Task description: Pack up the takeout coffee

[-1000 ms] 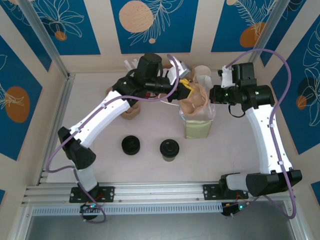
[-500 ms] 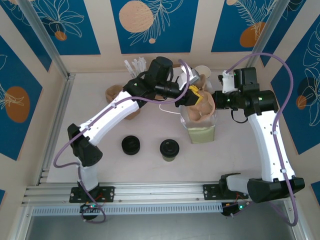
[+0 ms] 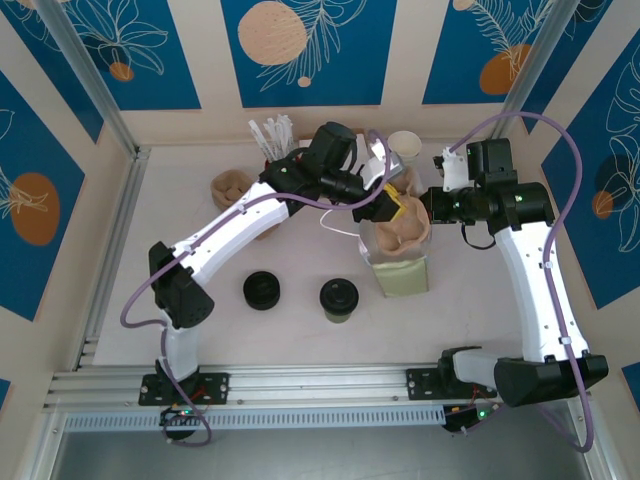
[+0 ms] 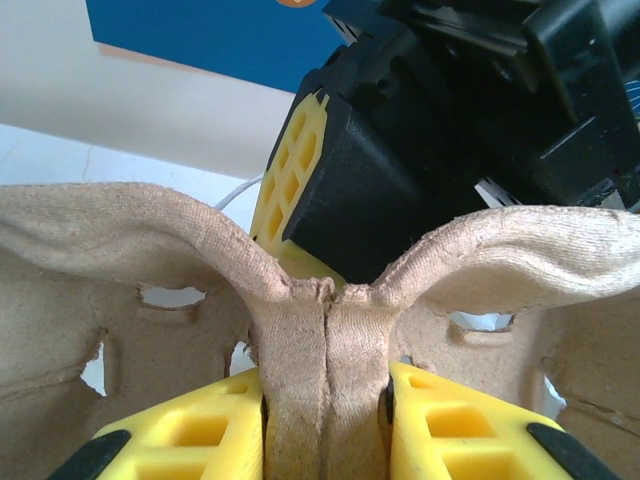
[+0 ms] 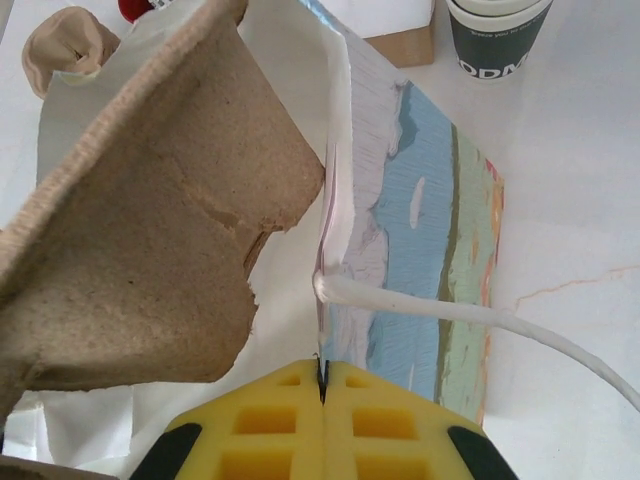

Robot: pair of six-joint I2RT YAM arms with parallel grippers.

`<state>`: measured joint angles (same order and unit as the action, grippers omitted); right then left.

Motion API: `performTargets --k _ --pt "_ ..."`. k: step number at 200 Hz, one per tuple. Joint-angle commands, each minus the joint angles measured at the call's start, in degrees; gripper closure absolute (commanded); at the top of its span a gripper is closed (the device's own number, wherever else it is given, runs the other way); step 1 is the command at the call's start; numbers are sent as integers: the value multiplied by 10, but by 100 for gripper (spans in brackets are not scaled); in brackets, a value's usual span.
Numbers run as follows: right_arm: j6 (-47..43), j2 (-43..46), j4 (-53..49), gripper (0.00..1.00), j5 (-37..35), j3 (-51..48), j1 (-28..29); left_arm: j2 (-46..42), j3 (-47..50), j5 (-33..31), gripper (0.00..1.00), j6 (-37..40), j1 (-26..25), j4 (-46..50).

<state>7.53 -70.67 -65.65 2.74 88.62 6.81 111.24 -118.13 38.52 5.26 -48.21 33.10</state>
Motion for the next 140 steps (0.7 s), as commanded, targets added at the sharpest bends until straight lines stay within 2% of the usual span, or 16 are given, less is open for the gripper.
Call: performTargets --k 1,50,140 --pt "-13 4 -4 100 35 -6 -4 12 -16 23 72 27 9 24" --pt "-19 -6 -9 100 57 -7 -11 21 -26 48 72 62 29 55" --pt "-2 -27 -27 100 109 7 -26 53 -49 19 72 118 31 116"
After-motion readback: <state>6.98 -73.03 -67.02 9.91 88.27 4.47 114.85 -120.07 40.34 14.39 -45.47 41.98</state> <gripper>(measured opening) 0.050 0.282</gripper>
